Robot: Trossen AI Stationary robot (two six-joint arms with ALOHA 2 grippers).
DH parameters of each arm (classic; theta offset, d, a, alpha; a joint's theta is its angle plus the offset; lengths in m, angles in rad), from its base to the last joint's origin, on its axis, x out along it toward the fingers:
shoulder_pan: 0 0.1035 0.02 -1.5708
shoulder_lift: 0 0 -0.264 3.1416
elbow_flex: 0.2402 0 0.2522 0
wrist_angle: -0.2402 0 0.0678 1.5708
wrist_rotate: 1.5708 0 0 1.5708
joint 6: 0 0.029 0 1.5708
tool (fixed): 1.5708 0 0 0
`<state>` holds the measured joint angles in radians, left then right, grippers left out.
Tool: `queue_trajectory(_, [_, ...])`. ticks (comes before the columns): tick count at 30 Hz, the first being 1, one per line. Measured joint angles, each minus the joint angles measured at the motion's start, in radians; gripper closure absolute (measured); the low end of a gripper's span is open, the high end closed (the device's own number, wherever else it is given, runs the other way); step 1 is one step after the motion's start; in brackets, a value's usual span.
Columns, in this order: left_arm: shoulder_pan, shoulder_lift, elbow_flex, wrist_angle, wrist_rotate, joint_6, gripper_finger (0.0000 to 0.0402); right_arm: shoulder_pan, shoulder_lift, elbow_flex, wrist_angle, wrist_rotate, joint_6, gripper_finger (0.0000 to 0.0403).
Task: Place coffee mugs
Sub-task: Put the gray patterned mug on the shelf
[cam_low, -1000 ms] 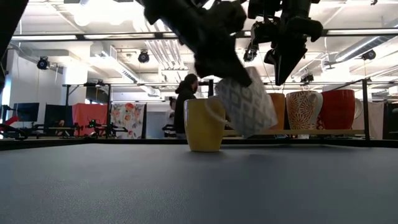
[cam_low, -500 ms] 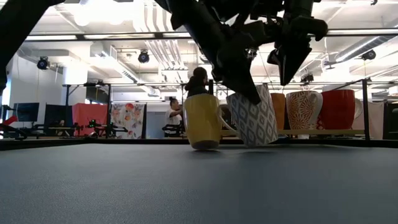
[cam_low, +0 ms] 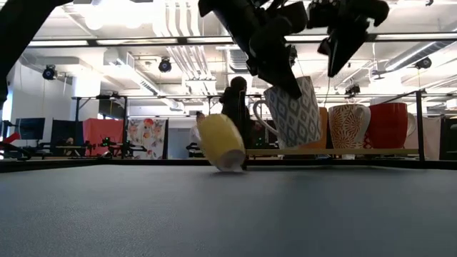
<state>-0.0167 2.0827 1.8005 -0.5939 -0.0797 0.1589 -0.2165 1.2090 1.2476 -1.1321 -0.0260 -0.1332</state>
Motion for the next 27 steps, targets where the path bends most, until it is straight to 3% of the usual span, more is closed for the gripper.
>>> queue_trajectory(10, [0.001,0.0,0.002,0.002,0.0,-0.01,0.039,-0.01,-0.132,0.0,0.0,0.029,0.034,0.0326])
queue_trajectory(18, [0.063,0.0,0.003,-0.031,-0.003,-0.04,0.039,-0.013,-0.169,0.0,0.0,0.054,0.077,0.033])
queue_trajectory(27, [0.088,-0.002,0.154,-0.148,-0.038,0.074,0.039,-0.013,-0.167,0.0,0.0,0.054,0.071,0.033])
